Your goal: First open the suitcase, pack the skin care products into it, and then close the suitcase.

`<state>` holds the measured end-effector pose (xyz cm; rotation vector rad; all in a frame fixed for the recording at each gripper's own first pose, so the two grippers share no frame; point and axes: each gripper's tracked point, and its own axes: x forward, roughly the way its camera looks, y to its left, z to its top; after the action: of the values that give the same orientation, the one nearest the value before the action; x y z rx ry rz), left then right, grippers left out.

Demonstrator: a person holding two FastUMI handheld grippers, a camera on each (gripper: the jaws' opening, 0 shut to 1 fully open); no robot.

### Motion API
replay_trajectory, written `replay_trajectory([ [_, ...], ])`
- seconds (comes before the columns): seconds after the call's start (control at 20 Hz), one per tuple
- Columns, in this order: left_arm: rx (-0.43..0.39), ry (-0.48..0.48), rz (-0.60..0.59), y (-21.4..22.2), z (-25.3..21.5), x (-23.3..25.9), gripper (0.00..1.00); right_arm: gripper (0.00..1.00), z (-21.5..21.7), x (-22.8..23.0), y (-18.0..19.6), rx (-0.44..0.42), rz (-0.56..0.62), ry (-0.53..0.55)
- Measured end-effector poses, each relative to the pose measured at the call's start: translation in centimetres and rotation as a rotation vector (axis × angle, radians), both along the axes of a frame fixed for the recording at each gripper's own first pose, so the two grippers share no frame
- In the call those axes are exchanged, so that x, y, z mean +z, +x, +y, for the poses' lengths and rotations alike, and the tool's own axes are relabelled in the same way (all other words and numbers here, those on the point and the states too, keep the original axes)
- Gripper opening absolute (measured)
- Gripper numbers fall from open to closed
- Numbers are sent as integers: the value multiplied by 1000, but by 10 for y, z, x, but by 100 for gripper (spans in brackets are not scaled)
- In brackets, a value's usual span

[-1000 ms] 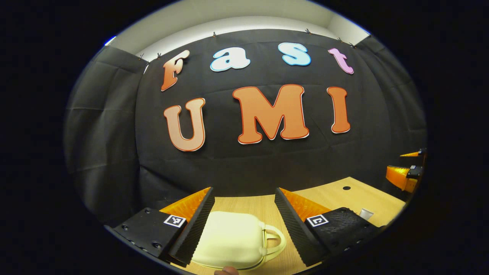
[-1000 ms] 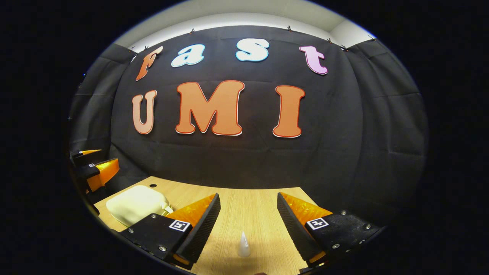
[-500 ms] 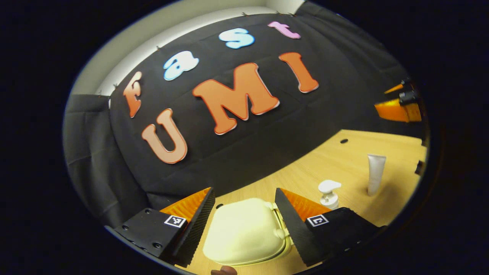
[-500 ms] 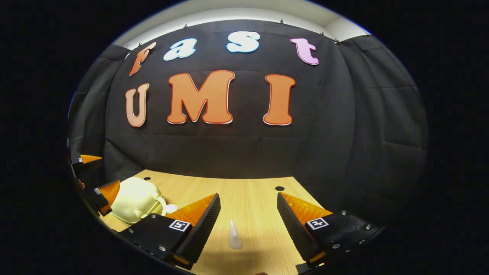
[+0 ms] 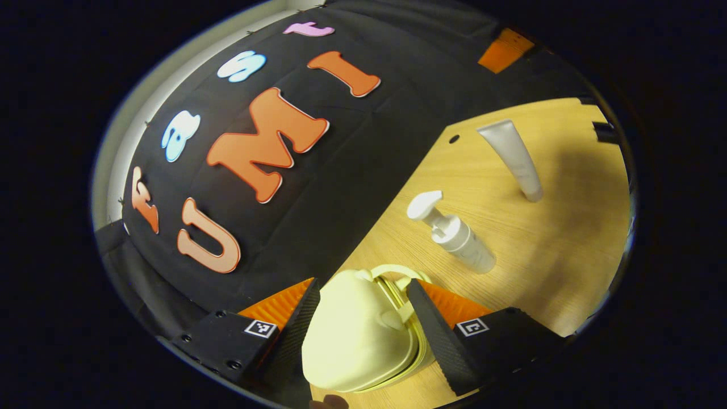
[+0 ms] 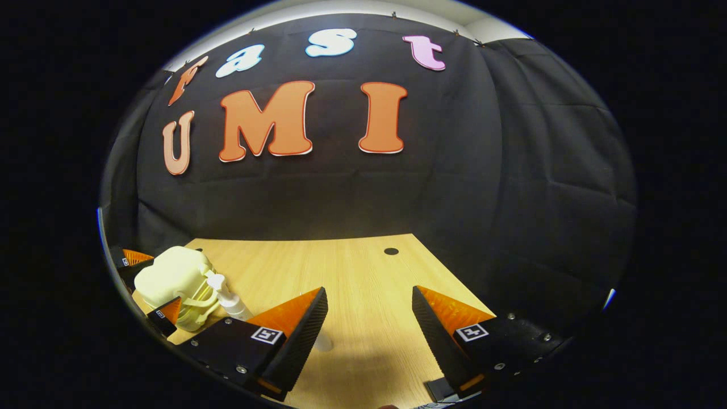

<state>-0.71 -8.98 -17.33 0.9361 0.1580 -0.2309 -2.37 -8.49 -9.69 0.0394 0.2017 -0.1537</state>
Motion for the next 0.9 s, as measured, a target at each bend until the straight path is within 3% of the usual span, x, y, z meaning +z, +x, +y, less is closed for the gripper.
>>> replay_trajectory([
  [0.25,5,151,33,23,4,-38,98,95,-23,-21,-6,-45,49,10],
  [0.8,67,270,143,70,8,-90,100,95,-48,-44,-8,-103,123,6],
  [0.9,63,280,165,69,7,-93,96,95,-48,-40,-7,-108,116,4],
])
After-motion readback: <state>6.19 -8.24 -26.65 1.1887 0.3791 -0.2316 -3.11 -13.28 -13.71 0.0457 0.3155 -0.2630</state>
